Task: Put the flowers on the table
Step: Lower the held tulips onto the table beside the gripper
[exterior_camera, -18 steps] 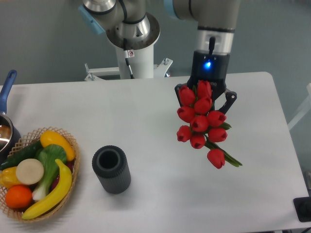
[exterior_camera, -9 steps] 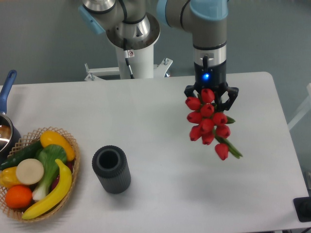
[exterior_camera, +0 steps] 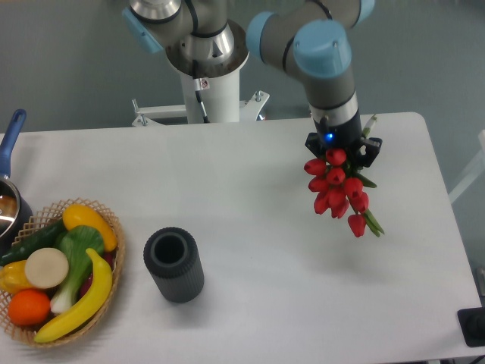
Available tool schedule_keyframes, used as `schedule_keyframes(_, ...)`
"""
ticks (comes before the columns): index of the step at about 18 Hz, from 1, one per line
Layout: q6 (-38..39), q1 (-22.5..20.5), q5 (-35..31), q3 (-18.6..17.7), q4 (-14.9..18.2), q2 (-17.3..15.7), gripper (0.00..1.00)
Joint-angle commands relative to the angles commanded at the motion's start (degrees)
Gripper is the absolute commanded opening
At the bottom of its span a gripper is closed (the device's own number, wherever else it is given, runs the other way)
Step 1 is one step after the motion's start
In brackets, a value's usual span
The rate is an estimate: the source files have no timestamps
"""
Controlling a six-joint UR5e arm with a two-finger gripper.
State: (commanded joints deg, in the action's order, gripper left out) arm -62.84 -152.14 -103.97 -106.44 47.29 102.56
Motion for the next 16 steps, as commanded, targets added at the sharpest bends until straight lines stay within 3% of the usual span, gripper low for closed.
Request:
schedule_keyframes(6,0.09,-0.35,0.0,0.88,0.18,5.71,0.39)
schedule_keyframes(14,0.53,-0.18,0.44,1.85,-0.18,8.44,0.42)
schedule_keyframes(16,0.53,-0.09,0.35,1.85,-0.35,8.62,0.5)
